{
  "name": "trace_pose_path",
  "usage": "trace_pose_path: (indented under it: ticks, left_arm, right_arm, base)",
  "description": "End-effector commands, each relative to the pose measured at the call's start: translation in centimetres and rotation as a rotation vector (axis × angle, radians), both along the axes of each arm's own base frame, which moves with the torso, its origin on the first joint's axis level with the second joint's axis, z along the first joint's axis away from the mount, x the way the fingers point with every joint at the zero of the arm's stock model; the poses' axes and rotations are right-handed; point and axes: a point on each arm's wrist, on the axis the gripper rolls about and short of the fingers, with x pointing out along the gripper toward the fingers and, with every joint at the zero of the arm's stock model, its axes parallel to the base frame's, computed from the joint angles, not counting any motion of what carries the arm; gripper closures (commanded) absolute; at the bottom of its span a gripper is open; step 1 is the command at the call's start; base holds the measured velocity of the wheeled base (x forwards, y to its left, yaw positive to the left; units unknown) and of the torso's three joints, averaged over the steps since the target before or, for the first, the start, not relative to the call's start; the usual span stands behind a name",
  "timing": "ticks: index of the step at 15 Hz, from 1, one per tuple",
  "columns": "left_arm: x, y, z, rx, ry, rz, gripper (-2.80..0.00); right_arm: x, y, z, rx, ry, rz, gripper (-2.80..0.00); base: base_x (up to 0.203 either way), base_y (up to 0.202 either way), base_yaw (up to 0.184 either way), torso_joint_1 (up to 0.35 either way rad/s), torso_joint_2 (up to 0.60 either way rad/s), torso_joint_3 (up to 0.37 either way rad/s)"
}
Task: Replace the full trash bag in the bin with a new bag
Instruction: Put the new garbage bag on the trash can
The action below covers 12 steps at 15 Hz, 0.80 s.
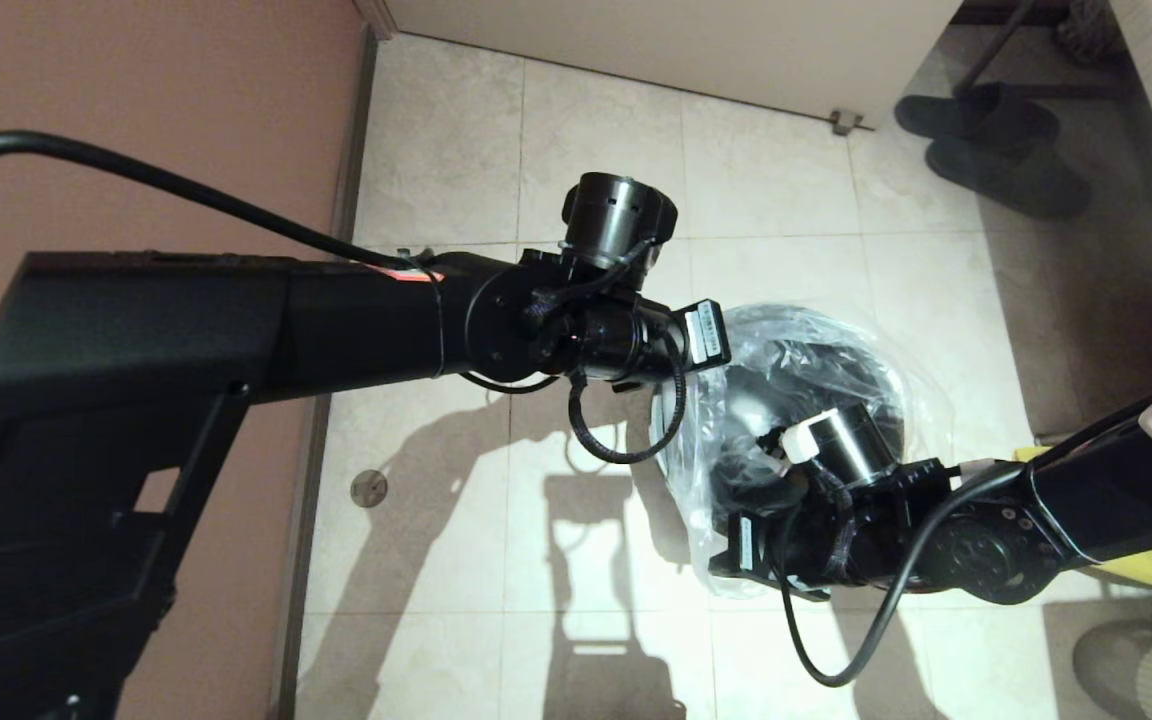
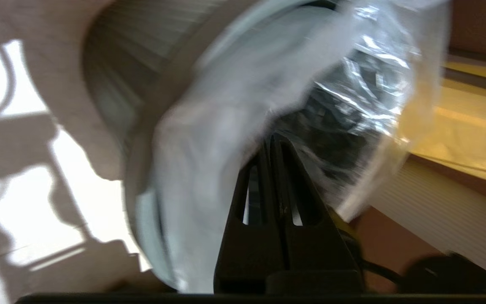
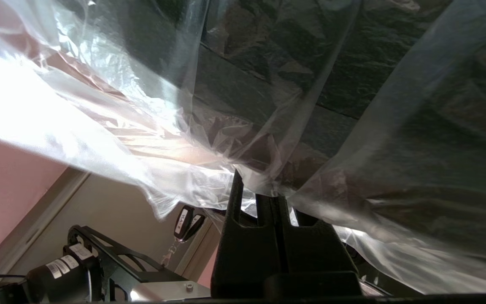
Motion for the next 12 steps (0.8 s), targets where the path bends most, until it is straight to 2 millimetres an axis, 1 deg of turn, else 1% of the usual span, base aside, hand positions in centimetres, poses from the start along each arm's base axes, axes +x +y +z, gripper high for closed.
trace_pose_path:
  ticks: [1, 2, 4, 5, 9, 12]
  left_arm:
    - [0.9, 0.5, -0.7, 0.017, 0.008, 0.033, 0.00]
    - [1.4, 1.1, -0.6, 0.021, 0.000, 0.063, 0.00]
    - [1.7, 2.1, -0.1, 0.018, -0.003, 0.088, 0.00]
    - [1.9, 2.5, -0.4, 0.026, 0.006, 0.099, 0.00]
    - [2.1, 2.6, -2.0, 0.057, 0.045, 0.104, 0.00]
    - [2.3, 2.7, -2.6, 0.066, 0.057, 0.107, 0.00]
  right_arm:
    - [0.0, 0.0, 0.1, 0.004, -0.001, -0.001, 0.00]
    - [-0.1, 0.0, 0.1, 0.004, 0.000, -0.001, 0.00]
    - [-0.2, -0.1, 0.0, 0.001, 0.006, -0.001, 0.00]
    - [-0.2, -0.1, -0.1, 0.000, 0.007, -0.001, 0.00]
    - [-0.1, -0.1, -0.3, -0.003, 0.012, -0.001, 0.00]
    - [0.0, 0.0, -0.6, -0.007, 0.019, -0.003, 0.00]
  base:
    - [0.000, 0.000, 0.000, 0.000, 0.00, 0.000]
    - [0.000, 0.000, 0.000, 0.000, 0.00, 0.000]
    - [0.000, 0.000, 0.000, 0.000, 0.00, 0.000]
    - [0.000, 0.000, 0.000, 0.000, 0.00, 0.000]
    - [0.000, 0.000, 0.000, 0.000, 0.00, 0.000]
    - [0.000, 0.000, 0.000, 0.000, 0.00, 0.000]
